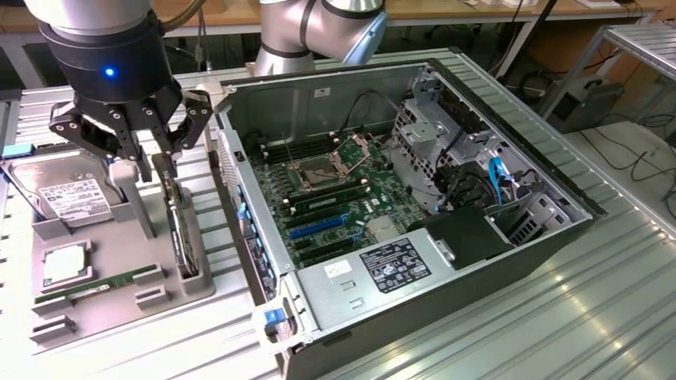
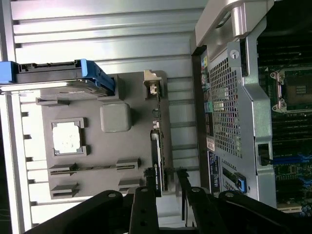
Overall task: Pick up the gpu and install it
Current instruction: 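Pick up the gpu and move the gpu toward the slot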
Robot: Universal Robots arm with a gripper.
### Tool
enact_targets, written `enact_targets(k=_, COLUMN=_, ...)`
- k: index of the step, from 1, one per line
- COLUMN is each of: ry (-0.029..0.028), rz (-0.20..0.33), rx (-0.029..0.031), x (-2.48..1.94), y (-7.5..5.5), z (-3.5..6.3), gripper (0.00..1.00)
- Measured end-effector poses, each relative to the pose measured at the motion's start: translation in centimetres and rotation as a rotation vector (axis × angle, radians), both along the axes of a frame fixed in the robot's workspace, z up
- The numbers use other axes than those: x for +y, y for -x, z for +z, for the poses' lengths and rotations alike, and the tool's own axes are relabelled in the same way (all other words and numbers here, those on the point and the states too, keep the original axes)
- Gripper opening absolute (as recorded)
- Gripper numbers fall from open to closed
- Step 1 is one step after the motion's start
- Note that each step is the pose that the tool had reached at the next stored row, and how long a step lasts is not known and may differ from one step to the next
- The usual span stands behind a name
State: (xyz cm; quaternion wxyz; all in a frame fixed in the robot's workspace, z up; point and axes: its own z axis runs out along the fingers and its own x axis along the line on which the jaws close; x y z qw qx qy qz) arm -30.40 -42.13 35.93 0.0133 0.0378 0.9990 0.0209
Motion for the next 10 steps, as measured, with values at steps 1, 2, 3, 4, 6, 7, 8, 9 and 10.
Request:
enact_targets(k=1, ry=0.0004, rz=0.0, rx=-0.0003, x=0.0, y=0.0, z=-0.09, gripper=0.36)
enact_targets(k=2, ry=0.0004, rz=0.0, rx=-0.0004, x=0.0, y=0.0, z=-0.37, gripper=0.36)
enact_targets(k=3, ry=0.0005, rz=0.0, rx=-0.0004, x=0.0, y=0.0, z=-0.57, gripper=0.42)
enact_targets(k=4, ry=0.0004, rz=0.0, rx=-0.0005, x=0.0, y=0.0, z=-0.74, gripper=0.42)
enact_targets(k=6, ry=0.0005, rz=0.0, rx=-0.0004, x=0.0, y=0.0, z=-1.1, gripper=0.42)
enact_targets(k=7, ry=0.0004, rz=0.0, rx=-0.0004, x=0.0, y=0.0, z=-1.29, gripper=0.42)
enact_targets(k=8, ry=0.0005, rz=0.0, rx=-0.0004, x=0.0, y=0.0, z=-1.48, gripper=0.42)
enact_targets(k=9, ry=0.0005, rz=-0.001, rx=-0.0008, x=0.0, y=0.0, z=-1.66, gripper=0.42)
enact_targets(k=10, ry=0.0004, rz=-0.001, rx=-0.0016, x=0.0, y=0.0, z=-1.85, gripper=0.42)
